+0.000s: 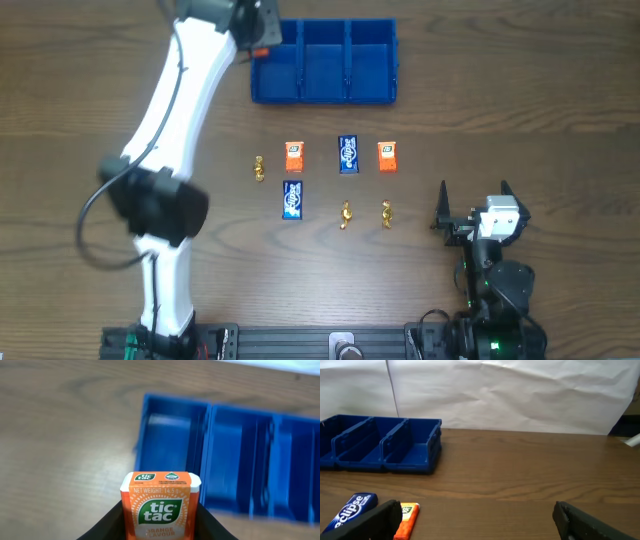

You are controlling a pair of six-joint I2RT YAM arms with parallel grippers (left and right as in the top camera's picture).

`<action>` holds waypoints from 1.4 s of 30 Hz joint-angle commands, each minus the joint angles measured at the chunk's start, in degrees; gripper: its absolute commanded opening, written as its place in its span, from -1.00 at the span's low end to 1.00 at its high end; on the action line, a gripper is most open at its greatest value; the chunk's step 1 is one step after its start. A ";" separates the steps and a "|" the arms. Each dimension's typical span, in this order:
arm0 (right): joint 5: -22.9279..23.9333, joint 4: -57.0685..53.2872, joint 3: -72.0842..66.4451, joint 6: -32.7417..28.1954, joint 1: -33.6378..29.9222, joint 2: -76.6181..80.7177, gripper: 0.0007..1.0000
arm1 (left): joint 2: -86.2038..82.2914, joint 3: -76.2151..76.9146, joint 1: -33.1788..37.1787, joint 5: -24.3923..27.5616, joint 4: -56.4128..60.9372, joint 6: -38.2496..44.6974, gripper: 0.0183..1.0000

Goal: Sort Candies Into Trays

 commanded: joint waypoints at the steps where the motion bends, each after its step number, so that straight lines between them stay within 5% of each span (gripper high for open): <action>1: -0.22 -0.37 -0.04 -0.68 0.17 -0.24 1.00 | 9.46 7.93 0.50 2.64 -0.39 2.10 -0.34; 6: -0.22 -0.37 -0.04 -0.68 0.17 -0.24 0.99 | 11.63 8.37 0.59 3.61 1.92 2.95 -0.27; 8: -0.22 -0.37 -0.04 -0.70 0.17 -0.24 1.00 | 11.61 8.37 0.59 3.63 2.14 2.91 -0.02; 10: -0.22 -0.37 -0.04 -0.68 0.17 -0.24 1.00 | 11.61 8.37 0.59 3.78 2.34 2.91 0.42; 13: -0.22 -0.37 -0.04 -0.68 0.17 -0.24 1.00 | 10.01 8.33 -0.50 2.84 1.68 2.71 0.71; 17: -0.22 -0.39 -0.04 -0.68 0.17 -0.24 1.00 | 2.99 2.99 -4.28 0.74 0.13 0.11 0.75; 24: -0.22 -0.37 -0.04 -0.70 0.17 -0.24 1.00 | -16.55 -33.14 -14.32 -1.92 14.14 -8.15 0.75; 33: -0.22 -0.39 -0.04 -0.70 0.17 -0.24 1.00 | -16.63 -55.58 -13.94 2.51 22.95 -13.66 0.72; 42: -0.22 -0.37 -0.04 -0.68 0.17 -0.24 1.00 | -12.20 -59.25 -13.92 2.97 27.28 -13.57 0.68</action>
